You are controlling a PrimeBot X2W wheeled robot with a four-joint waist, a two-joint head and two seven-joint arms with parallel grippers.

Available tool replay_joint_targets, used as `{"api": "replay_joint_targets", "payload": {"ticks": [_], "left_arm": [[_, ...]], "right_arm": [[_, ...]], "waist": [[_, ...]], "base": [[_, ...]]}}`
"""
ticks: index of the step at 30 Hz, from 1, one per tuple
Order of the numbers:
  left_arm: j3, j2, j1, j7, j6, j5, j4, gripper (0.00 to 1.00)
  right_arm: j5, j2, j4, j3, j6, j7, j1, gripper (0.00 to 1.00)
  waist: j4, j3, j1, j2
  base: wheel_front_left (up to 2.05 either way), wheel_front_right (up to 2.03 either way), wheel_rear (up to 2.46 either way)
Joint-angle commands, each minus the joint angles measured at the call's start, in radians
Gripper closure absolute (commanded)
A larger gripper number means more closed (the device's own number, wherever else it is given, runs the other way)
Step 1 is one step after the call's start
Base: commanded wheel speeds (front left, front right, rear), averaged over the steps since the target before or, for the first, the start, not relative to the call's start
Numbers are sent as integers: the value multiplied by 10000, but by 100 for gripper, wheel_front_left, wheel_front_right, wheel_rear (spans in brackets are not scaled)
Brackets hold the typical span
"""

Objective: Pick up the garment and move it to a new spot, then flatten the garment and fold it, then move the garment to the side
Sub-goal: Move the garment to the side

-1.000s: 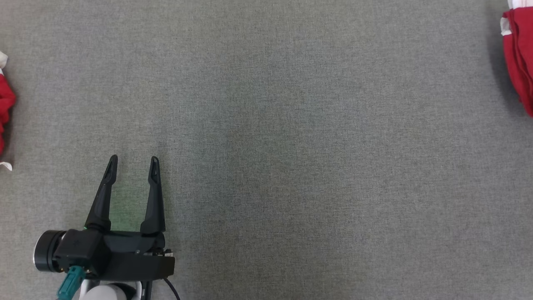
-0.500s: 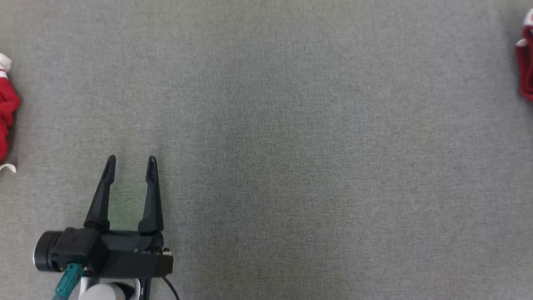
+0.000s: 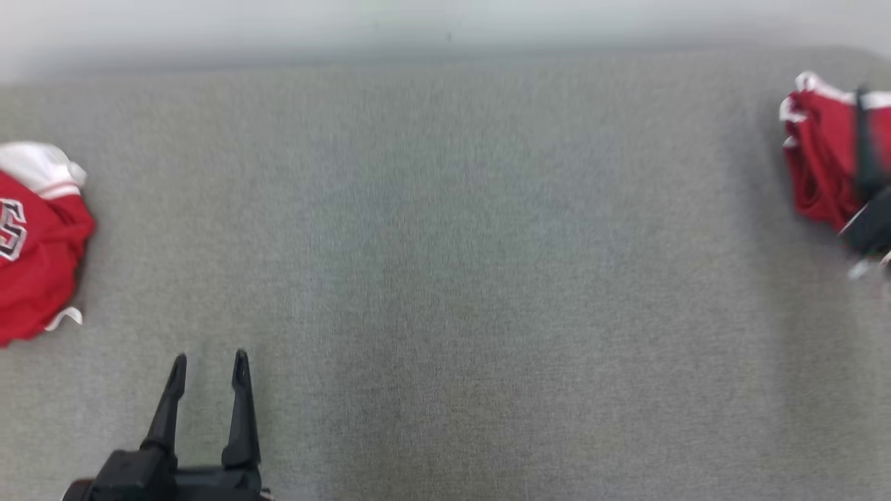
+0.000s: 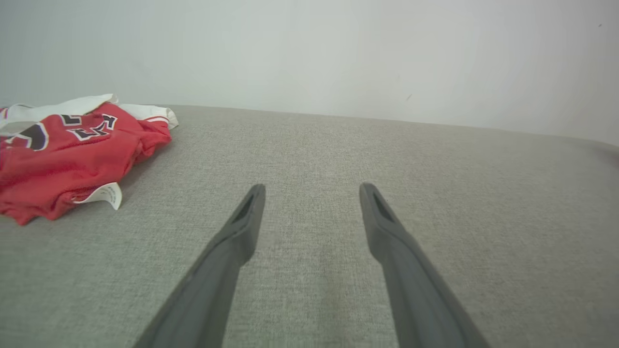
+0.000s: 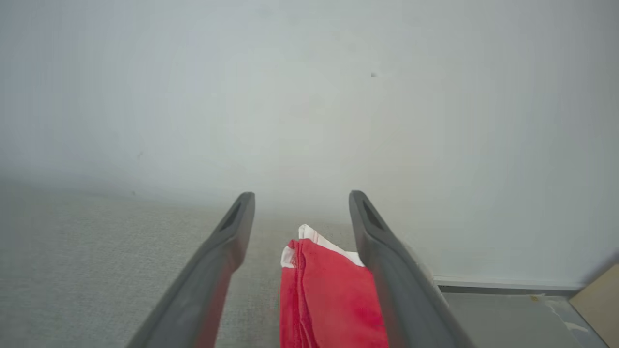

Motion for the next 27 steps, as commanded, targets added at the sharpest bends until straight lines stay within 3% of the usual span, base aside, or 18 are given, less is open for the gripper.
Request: {"api": "replay_joint_targets", "payload": {"ticks": [1,8,15,27], "left_arm": [[57,-6,232,-25,8,-42,58,0],[195,-7,768,-25,27,29,136,0],[181,-3,1215,-25,-5,103,275,0],[-109,-1,1510,-25,-44,323,530,0]], "right_arm": [[-337,324,-513,-460,-20,0,740,0],[-1947,2213,-3704,-2579,-20,-2,4047,0],[-2928,3771,-6363,-3345,-20,-4,7388,0],[-3575,5493,-7748,-3893,-20,-4,9962,0]], "waist": [[-66,-901,2,1],[20,-1682,2,1],[249,-2418,2,1],[471,-2906,2,1]], "base": [[0,0,0],[0,0,0],[0,0,0],[0,0,0]]}}
